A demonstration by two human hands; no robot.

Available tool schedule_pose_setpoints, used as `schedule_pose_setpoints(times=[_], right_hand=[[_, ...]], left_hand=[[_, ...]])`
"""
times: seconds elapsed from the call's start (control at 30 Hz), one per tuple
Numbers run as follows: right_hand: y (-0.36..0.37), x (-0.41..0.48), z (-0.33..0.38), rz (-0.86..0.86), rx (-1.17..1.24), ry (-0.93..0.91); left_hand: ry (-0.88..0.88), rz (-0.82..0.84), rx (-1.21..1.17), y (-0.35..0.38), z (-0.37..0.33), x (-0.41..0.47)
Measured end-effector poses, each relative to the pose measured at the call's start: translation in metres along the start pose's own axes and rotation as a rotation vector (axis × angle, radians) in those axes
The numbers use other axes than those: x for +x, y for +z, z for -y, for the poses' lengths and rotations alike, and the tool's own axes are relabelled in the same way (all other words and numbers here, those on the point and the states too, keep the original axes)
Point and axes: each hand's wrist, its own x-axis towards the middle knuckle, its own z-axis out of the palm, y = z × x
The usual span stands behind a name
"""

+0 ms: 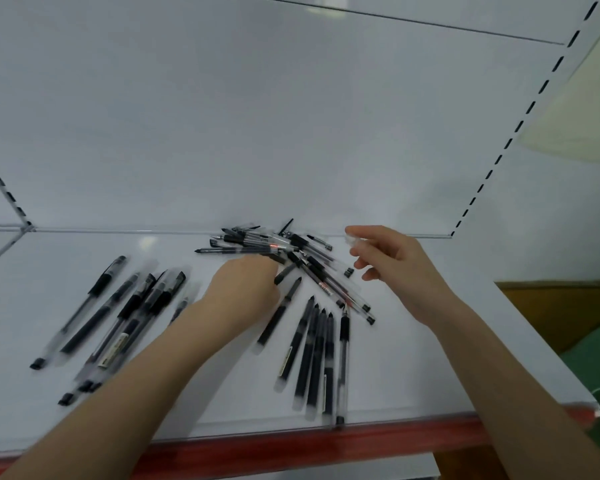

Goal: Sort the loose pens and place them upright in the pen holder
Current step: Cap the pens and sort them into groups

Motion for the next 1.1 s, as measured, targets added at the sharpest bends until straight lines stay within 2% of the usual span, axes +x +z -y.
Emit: schedule_pose_setpoints(times=[0.1, 0.23, 0.33, 0.4, 0.67, 0.93, 1.1], right_hand=[[0.004, 0.001, 0.004, 0.059, -0.028, -0.009], [0.009, 0.001, 0.013, 0.065, 0.059, -0.019], [0.014, 0.0, 0.023, 0.081, 0.109, -0.051], [0.017, -0.001, 0.03, 0.098, 0.144, -0.076], [0.022, -0.01, 0.059, 0.113, 0.205, -0.192], [0.023, -0.013, 0.066, 0.179, 0.114, -0.229], [0.031, -0.015, 0.064, 0.177, 0.175, -0.23]], left_hand=[[-0.059, -0.066, -0.104, -0.007, 0.011, -0.012], [-0.068, -0.261, -0.585, -0.021, 0.018, -0.033], [-0.048, -0.289, -0.896, -0.031, 0.019, -0.053], [-0.026, -0.295, -0.993, -0.035, 0.019, -0.064], [0.033, -0.303, -1.03, -0.043, 0.021, -0.081], [0.033, -0.293, -1.028, -0.045, 0.019, -0.085], [0.041, -0.309, -0.98, -0.047, 0.015, -0.087]])
